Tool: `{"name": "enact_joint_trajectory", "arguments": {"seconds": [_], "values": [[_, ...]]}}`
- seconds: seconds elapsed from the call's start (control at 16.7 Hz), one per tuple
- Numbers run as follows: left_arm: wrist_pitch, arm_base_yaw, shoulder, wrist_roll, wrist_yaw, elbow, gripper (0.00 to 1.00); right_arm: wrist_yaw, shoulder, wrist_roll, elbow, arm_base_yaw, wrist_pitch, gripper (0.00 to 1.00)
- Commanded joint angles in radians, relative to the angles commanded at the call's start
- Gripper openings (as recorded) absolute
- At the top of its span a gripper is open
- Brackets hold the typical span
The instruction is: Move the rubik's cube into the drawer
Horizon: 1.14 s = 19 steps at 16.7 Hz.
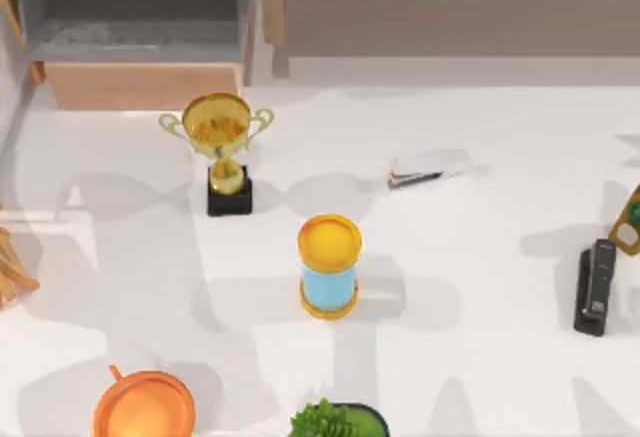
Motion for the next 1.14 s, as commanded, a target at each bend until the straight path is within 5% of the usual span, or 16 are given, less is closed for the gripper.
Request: {"name": "enact_joint_trajectory", "arguments": {"seconds": [0.78, 1.14], "values": [[0.0, 0.0, 0.0, 0.0, 0.0, 0.0, 0.98, 0.0, 0.0, 0.0, 0.0, 0.0, 0.0, 1.0], [0.0, 0.0, 0.0, 0.0, 0.0, 0.0, 1.0, 0.0, 0.0, 0.0, 0.0, 0.0, 0.0, 1.0]]}}
